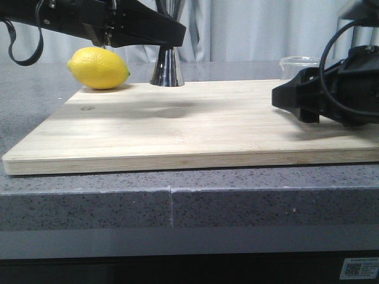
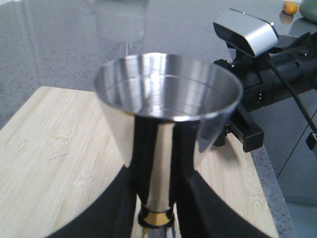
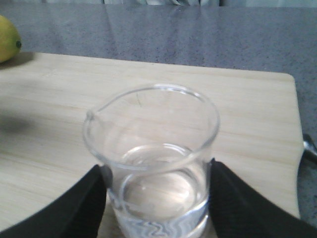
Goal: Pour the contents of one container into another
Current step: 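Lift the beaker with the right gripper over the jigger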
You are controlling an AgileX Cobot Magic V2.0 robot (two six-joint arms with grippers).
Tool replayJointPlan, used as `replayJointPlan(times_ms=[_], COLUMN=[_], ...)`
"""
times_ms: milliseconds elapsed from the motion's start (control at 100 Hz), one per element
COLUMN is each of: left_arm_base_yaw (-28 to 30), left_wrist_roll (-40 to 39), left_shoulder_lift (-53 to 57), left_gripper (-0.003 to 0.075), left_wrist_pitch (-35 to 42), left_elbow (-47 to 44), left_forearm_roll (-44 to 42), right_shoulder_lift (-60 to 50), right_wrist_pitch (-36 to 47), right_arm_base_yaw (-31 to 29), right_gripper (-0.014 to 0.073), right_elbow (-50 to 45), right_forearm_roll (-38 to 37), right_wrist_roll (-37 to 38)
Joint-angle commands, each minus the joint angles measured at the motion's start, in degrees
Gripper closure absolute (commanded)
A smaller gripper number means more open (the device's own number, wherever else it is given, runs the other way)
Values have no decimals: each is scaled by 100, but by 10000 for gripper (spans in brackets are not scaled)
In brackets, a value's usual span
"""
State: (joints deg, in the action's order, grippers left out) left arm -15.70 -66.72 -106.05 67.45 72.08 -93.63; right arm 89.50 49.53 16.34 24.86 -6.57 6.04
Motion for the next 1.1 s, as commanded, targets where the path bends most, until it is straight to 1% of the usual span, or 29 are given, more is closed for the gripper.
replayJointPlan(times_ms=[0, 170, 240, 660, 930, 1000, 1090], left_arm_base_yaw=[-41, -41, -41, -41, -41, -41, -41], left_wrist_roll=[-39, -39, -39, -39, -39, -39, -39], left_shoulder_lift=[331, 331, 331, 331, 331, 331, 331], left_gripper=[608, 608, 608, 608, 608, 608, 608], left_wrist_pitch=[728, 728, 728, 740, 749, 749, 749], left_elbow=[160, 160, 160, 160, 160, 160, 160], left_forearm_roll=[360, 360, 360, 360, 360, 360, 360], right_shoulder_lift=[-97, -69, -69, -69, -152, -261, -436], right_wrist_pitch=[504, 755, 767, 827, 837, 721, 312], right_arm_base_yaw=[1, 1, 1, 1, 1, 1, 1], right_gripper=[204, 294, 316, 316, 316, 316, 316], right_elbow=[182, 202, 202, 202, 202, 245, 388], right_forearm_roll=[-32, -32, -32, -68, -291, -350, -508], right_wrist_roll=[-12, -12, -12, -12, -12, -12, -12])
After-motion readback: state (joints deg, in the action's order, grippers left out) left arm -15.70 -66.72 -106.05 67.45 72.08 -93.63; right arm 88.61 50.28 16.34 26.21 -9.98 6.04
